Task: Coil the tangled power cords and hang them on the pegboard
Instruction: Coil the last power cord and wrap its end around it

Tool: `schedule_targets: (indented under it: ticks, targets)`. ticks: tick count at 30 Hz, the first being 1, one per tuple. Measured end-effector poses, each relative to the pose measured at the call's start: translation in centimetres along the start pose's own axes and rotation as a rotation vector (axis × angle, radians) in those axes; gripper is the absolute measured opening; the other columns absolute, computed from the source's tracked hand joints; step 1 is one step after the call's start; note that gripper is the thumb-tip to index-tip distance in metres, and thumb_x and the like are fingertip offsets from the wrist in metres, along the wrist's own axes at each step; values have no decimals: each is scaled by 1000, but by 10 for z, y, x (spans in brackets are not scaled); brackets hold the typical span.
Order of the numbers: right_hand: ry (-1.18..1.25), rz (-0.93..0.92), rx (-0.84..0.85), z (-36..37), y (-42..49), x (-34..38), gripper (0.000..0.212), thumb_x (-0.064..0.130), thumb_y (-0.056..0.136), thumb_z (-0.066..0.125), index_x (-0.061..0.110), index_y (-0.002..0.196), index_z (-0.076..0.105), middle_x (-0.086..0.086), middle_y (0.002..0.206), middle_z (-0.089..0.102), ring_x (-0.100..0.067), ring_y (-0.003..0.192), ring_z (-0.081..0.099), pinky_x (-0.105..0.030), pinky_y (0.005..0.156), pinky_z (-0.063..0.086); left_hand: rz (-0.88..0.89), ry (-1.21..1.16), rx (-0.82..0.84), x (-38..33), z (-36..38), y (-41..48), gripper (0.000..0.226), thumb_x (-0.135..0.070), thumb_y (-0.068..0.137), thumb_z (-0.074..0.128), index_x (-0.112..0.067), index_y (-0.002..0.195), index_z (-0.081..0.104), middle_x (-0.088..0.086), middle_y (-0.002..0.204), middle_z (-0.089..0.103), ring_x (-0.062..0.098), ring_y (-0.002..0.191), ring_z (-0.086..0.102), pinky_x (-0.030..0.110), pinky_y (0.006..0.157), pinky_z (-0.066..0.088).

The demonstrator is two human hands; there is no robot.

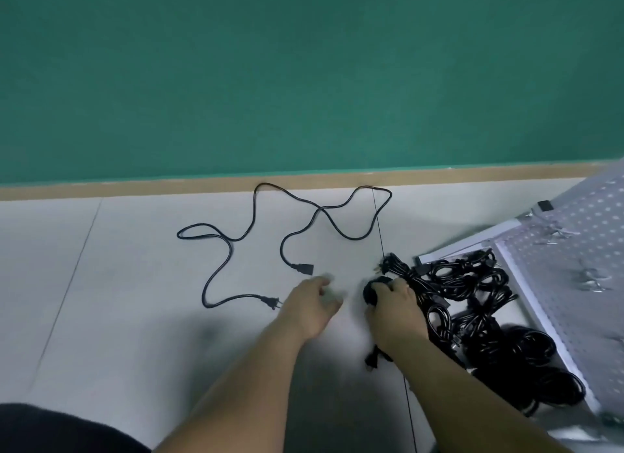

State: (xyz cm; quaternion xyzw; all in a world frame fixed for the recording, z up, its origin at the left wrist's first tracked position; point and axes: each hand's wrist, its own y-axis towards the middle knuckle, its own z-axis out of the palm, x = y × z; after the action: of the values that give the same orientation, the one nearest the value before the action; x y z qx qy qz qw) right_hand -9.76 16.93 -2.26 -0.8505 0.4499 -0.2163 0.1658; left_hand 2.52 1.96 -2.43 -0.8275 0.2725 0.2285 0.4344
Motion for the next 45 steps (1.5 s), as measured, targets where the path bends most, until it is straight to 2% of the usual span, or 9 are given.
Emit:
schedule_targets:
  ticks: [4, 9, 19, 23, 26, 29, 36, 41, 45]
  targets:
    - [10, -216, 83, -7, 14, 29, 55, 32, 103, 55, 26, 157, 45, -5, 152, 41, -27, 137, 43, -40, 104, 52, 20, 145, -161, 26, -42, -14, 62, -44, 95, 70, -28, 152, 51, -1, 143, 56, 20, 134, 51, 38, 112, 45]
    - [-96, -380, 182, -6, 36, 72, 62, 37, 103, 56, 30, 162, 37, -3, 162, 34, -29, 142, 38, -46, 113, 45, -10, 201, -233, 56, -78, -23, 65, -43, 95, 68, -29, 155, 46, -3, 147, 50, 21, 140, 41, 40, 112, 44]
    - [-297, -480, 332, 20, 83, 120, 67, 42, 105, 52, 37, 166, 25, -2, 176, 9, -31, 158, 15, -49, 122, 36, -7, 262, -205, 89, -88, -10, 67, -45, 99, 64, -27, 159, 40, 1, 151, 47, 24, 142, 37, 41, 115, 42]
    - [-392, -472, 371, 33, 91, 124, 63, 40, 104, 52, 32, 163, 32, -4, 174, 12, -32, 157, 17, -49, 120, 38, -39, 248, -192, 97, -86, -1, 65, -45, 100, 62, -26, 158, 40, 0, 153, 45, 25, 143, 36, 39, 115, 41]
    - [-470, -491, 303, 45, 88, 125, 53, 34, 102, 55, 23, 153, 45, -5, 163, 25, -29, 143, 35, -44, 110, 46, -63, 234, -181, 99, -84, 6, 63, -44, 101, 61, -26, 158, 41, 1, 152, 46, 25, 142, 37, 39, 116, 40]
    - [-470, -520, 238, 53, 85, 125, 51, 21, 97, 63, 26, 147, 53, -1, 149, 36, -24, 131, 45, -38, 104, 48, -75, 209, -183, 97, -81, 11, 62, -40, 101, 61, -26, 158, 41, 1, 151, 47, 23, 141, 38, 38, 116, 40]
    - [-179, -623, 11, 21, 76, 125, 24, 21, 105, 56, 35, 123, 64, 11, 127, 51, -12, 118, 53, -26, 86, 49, -13, 136, -245, 78, -92, 6, 65, -23, 98, 62, -37, 157, 40, -1, 146, 48, 21, 138, 40, 38, 114, 42]
    - [115, -647, -202, -27, 56, 132, 18, 19, 99, 60, 35, 108, 65, 14, 112, 58, -10, 103, 58, -35, 80, 57, 92, 40, -353, 48, -109, -6, 64, -21, 100, 61, -42, 156, 42, -4, 147, 45, 17, 140, 40, 35, 114, 41]
    - [300, -677, -239, -72, 31, 139, 22, 19, 93, 64, 37, 105, 61, 18, 101, 57, -4, 92, 58, -36, 80, 55, 238, -20, -426, 12, -121, -22, 44, -26, 104, 60, -38, 146, 56, -6, 143, 51, 16, 138, 46, 28, 112, 38]
